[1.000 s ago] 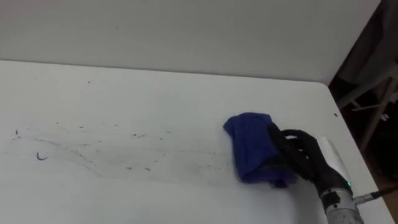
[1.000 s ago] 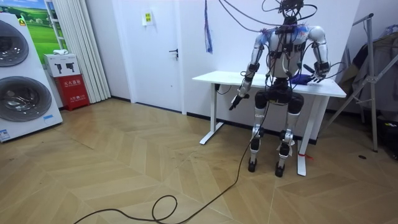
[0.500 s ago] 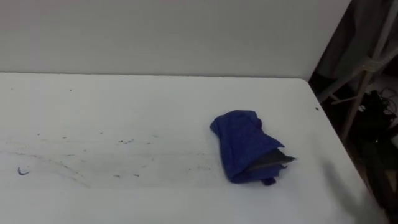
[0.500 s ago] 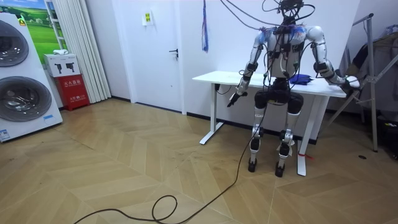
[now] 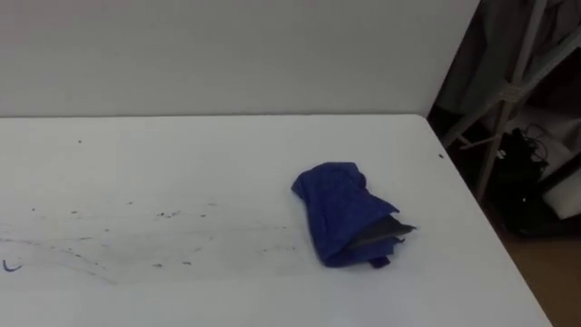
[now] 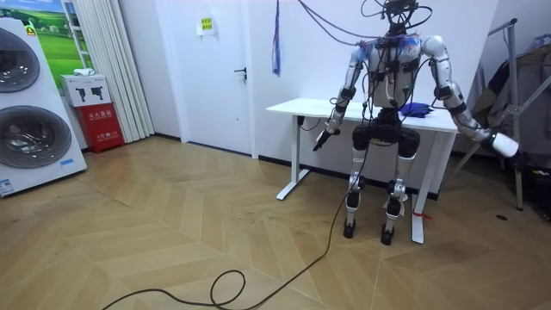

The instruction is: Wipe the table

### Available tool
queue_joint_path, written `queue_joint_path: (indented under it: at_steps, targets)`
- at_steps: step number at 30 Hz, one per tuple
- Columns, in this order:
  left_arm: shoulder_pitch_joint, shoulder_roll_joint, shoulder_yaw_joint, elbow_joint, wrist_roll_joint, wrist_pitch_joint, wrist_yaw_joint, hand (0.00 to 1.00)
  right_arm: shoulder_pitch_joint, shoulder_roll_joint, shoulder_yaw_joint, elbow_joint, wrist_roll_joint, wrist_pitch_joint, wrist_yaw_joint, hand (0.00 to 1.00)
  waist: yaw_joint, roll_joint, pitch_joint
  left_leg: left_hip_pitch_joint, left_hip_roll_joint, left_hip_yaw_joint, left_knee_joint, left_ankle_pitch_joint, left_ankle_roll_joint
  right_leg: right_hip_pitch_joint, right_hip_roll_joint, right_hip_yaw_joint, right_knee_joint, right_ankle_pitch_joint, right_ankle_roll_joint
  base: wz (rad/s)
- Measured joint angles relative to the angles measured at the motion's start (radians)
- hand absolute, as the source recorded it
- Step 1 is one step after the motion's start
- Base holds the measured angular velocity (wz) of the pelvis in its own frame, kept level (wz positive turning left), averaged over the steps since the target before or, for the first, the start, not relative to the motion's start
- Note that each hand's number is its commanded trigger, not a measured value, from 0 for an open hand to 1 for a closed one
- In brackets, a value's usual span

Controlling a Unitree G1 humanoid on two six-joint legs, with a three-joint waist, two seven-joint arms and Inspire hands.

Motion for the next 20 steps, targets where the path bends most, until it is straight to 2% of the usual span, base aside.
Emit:
queue_joint_path:
  at_steps: [3, 5, 7, 9, 10, 13, 17, 20]
  targets:
    - [0.0, -0.01, 0.0, 0.012, 0.007, 0.006, -0.008, 0.0, 0.005, 0.021, 0.01, 0.108, 0.038, 0.044, 0.063, 0.0, 0.004, 0.008, -0.0053, -0.003, 0.004, -0.003, 0.0, -0.001, 0.001, 0.007, -0.006, -0.011, -0.014, -0.002, 0.002, 0.03]
    - [-0.004, -0.019, 0.0, 0.015, 0.032, 0.011, -0.008, 0.0, 0.01, 0.037, 0.058, 0.154, 0.045, 0.07, 0.114, 0.0, 0.004, 0.011, -0.0076, -0.005, 0.004, -0.004, 0.0, -0.001, 0.001, 0.013, -0.016, -0.036, -0.013, -0.004, 0.005, 0.06]
    - [-0.009, -0.038, 0.0, 0.018, 0.048, 0.019, -0.008, 0.0, 0.004, 0.065, 0.121, 0.186, 0.042, 0.108, 0.196, 0.0, 0.009, 0.014, -0.0062, -0.002, 0.004, -0.005, 0.0, -0.001, 0.001, 0.013, -0.016, -0.038, -0.015, -0.004, 0.005, 0.0]
    - [-0.016, -0.043, -0.007, 0.028, 0.048, 0.02, -0.008, 0.0, -0.001, 0.082, 0.186, 0.188, 0.036, 0.133, 0.248, 0.0, 0.019, 0.018, -0.0069, 0.001, 0.004, -0.005, 0.0, -0.001, 0.001, 0.014, -0.017, -0.04, -0.016, -0.004, 0.005, -0.02]
    - [-0.021, -0.043, -0.01, 0.03, 0.048, 0.021, -0.008, 0.0, -0.008, 0.088, 0.227, 0.188, 0.015, 0.148, 0.281, 0.0, 0.024, 0.019, -0.0067, 0.002, 0.003, -0.007, 0.001, -0.001, 0.001, 0.017, -0.018, -0.042, -0.016, -0.004, 0.006, 0.04]
    - [-0.023, -0.045, -0.027, 0.031, 0.048, 0.026, -0.004, 0.0, -0.043, 0.094, 0.269, 0.186, -0.102, 0.175, 0.336, 0.0, 0.032, 0.027, -0.0049, 0.009, -0.002, -0.02, 0.001, -0.001, 0.001, 0.027, -0.025, -0.058, -0.017, -0.004, 0.006, 0.11]
    - [-0.024, -0.047, -0.057, 0.042, 0.081, 0.045, 0.002, 0.0, -0.1, 0.102, 0.293, 0.176, -0.253, 0.196, 0.357, 0.0, 0.033, 0.036, -0.0039, 0.012, -0.003, -0.031, 0.001, -0.001, 0.001, 0.038, -0.031, -0.078, -0.018, -0.005, 0.007, 0.14]
    - [-0.032, -0.049, -0.118, 0.042, 0.108, 0.061, 0.01, 0.0, -0.112, 0.103, 0.355, 0.112, -0.367, 0.22, 0.357, 0.0, 0.05, 0.048, -0.0036, 0.011, -0.002, -0.035, 0.001, -0.001, 0.001, 0.04, -0.032, -0.083, -0.018, -0.005, 0.007, 0.11]
